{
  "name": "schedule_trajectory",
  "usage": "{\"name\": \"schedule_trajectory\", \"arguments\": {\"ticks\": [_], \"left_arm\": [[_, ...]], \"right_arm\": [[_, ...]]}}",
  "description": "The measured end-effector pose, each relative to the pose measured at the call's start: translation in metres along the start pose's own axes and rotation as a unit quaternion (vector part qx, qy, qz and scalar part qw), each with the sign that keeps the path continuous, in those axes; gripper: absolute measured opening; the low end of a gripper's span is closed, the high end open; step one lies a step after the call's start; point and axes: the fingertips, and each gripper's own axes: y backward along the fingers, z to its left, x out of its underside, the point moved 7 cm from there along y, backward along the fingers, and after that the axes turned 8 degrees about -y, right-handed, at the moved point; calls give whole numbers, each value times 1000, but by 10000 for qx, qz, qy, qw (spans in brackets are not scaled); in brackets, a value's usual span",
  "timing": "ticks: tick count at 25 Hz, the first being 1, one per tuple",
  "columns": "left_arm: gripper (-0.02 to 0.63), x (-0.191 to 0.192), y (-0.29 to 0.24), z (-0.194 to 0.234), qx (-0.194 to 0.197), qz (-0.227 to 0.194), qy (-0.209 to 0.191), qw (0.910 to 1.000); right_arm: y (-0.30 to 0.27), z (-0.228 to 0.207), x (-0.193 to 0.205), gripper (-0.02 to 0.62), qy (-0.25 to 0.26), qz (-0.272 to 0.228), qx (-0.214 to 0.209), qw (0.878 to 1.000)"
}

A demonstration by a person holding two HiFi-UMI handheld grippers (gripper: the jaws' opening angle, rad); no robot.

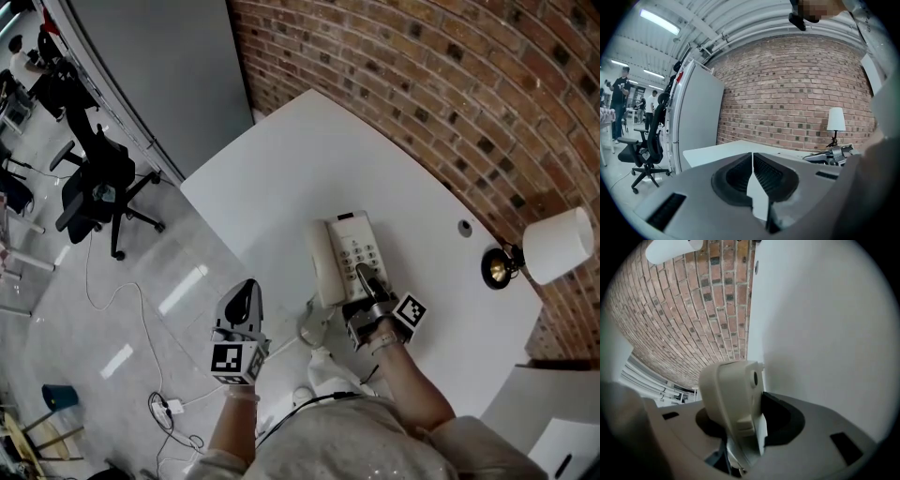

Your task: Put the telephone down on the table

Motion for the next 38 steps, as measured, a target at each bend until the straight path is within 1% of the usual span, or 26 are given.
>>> {"name": "schedule_trajectory", "arguments": {"ticks": [5,9,13,15,19,21,22,26,30,33,36,38], "left_arm": [[14,1,-1,0,-1,34,30,10000],[14,3,-2,1,1,34,49,10000],[14,5,-1,2,-41,18,210,9998],[14,5,-1,2,-35,21,223,9997],[14,5,0,2,-31,5,252,9997],[14,4,1,2,-39,-7,268,9996],[14,4,1,2,-44,-9,272,9996],[14,2,2,3,-51,-38,290,9996],[14,2,4,4,-65,-47,331,9994],[14,2,6,5,-78,-61,307,9995],[14,3,7,5,-83,-49,336,9994],[14,3,6,4,-77,-45,360,9993]], "right_arm": [[-3,1,0,173,-1,17,48,10000],[-3,0,-3,172,125,-8,172,9998],[-5,3,-6,172,512,-51,412,9978],[-5,3,-8,170,693,-75,563,9960],[-7,4,-11,183,1049,-117,647,9923],[-8,6,-10,193,1261,-174,745,9891],[-9,7,-10,210,1356,-208,801,9873],[-8,9,-10,238,1643,-349,984,9809],[-8,10,-12,296,1909,-504,1224,9726],[-6,10,-14,313,1937,-535,1282,9712],[-5,8,-17,313,1795,-480,1353,9732],[-4,7,-20,324,1717,-419,1461,9734]]}}
